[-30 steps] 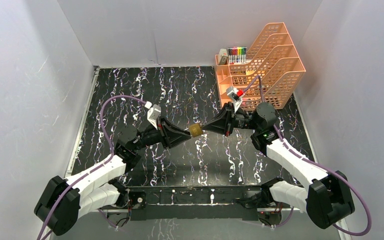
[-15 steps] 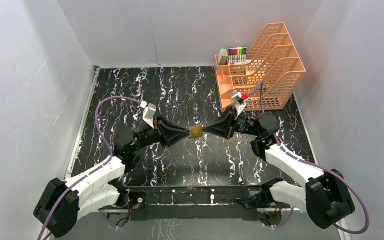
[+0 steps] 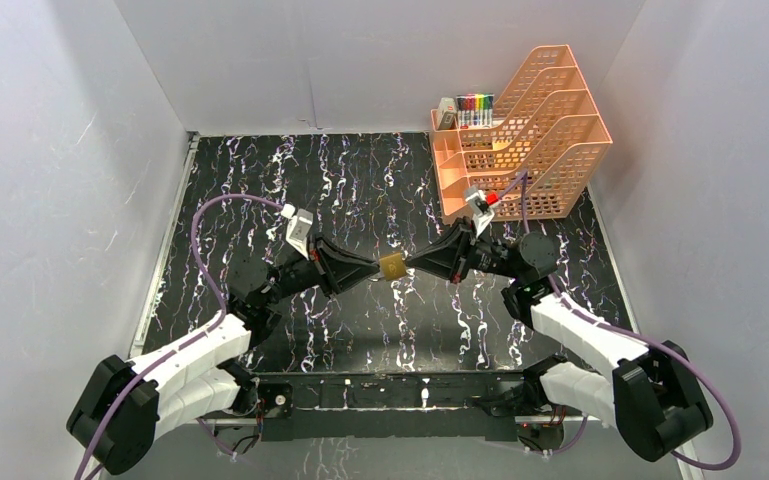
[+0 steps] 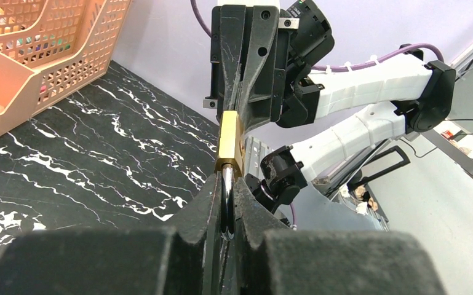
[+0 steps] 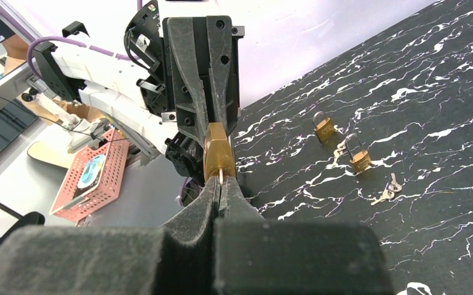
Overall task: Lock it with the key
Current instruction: Lock the lock, then place the lock at the center of the board.
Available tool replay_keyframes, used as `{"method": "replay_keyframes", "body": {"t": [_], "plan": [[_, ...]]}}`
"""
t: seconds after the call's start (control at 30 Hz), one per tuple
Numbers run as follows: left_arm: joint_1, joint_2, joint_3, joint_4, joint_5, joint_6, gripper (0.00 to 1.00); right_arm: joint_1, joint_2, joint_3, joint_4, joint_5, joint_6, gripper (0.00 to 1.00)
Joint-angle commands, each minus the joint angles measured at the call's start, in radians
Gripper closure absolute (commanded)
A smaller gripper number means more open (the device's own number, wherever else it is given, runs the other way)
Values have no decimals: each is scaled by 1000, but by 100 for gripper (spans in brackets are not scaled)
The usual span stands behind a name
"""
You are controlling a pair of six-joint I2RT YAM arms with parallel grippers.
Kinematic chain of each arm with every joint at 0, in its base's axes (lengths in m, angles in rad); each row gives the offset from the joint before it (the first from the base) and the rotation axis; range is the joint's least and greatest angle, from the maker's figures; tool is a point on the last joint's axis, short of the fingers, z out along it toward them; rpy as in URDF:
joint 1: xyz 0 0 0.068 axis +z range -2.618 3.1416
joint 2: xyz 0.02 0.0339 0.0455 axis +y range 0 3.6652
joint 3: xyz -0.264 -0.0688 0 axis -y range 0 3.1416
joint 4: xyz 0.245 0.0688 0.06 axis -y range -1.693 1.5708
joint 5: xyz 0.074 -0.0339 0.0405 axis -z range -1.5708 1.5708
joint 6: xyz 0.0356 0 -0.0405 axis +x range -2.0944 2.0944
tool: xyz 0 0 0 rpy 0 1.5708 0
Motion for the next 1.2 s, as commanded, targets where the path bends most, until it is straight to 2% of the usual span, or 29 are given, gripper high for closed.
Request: {"method": "replay_keyframes", "body": {"t": [0.0, 0.33, 0.53, 0.7, 0.8, 0.93, 1.03, 1.17], "plan": [[11, -50, 11, 88, 37, 5, 100, -14, -58, -9, 13, 89, -52, 100], [50, -77, 35, -7, 64, 29, 100, -113, -147, -64, -50, 100, -67, 100], [61, -136, 82, -223, 36, 135, 100, -208, -211, -102, -57, 71, -39, 100], [62, -134, 194, -508, -4, 252, 100, -252, -226, -115, -72, 54, -34, 100], [61, -101, 306, -757, -112, 312, 100, -252, -225, -105, -123, 60, -57, 100], [60, 13, 513, -1089, -319, 334, 100, -253, -246, -39, -395, 148, -184, 100], [56, 93, 609, -1215, -414, 309, 100, -252, -253, 18, -572, 232, -283, 100], [6, 229, 731, -1344, -569, 281, 100, -251, -231, 68, -674, 284, -347, 100]]}}
